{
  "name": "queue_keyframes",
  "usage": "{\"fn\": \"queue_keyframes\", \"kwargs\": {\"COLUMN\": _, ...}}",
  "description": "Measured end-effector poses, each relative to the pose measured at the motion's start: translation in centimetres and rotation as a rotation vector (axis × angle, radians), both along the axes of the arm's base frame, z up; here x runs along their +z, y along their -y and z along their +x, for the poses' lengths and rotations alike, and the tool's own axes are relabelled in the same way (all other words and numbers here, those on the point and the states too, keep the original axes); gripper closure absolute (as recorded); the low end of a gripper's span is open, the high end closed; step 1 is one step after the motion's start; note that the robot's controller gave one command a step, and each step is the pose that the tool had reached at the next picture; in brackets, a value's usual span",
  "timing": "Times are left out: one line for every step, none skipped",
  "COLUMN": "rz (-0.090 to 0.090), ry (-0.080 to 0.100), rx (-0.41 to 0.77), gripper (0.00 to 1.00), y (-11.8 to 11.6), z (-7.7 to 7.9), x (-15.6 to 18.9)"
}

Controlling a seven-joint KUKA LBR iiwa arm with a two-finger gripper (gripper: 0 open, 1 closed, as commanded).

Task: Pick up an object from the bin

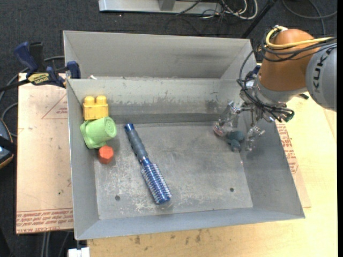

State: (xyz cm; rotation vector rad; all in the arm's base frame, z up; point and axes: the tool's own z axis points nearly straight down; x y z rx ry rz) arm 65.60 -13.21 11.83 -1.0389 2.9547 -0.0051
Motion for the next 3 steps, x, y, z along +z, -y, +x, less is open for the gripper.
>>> {"fn": "queue_keyframes", "kwargs": {"rz": 0.023, "ry": -0.007, "rx": 0.063, "gripper": 0.0, "y": 1.0, "z": 0.2, "x": -4.5}}
{"fn": "queue_keyframes", "kwargs": {"rz": 0.006, "ry": -0.003, "rx": 0.067, "gripper": 1.0, "y": 1.8, "z": 0.2, "x": -4.4}}
{"fn": "queue_keyframes", "kwargs": {"rz": -0.003, "ry": 0.003, "rx": 0.182, "gripper": 1.0, "y": 1.1, "z": -1.9, "x": 12.4}}
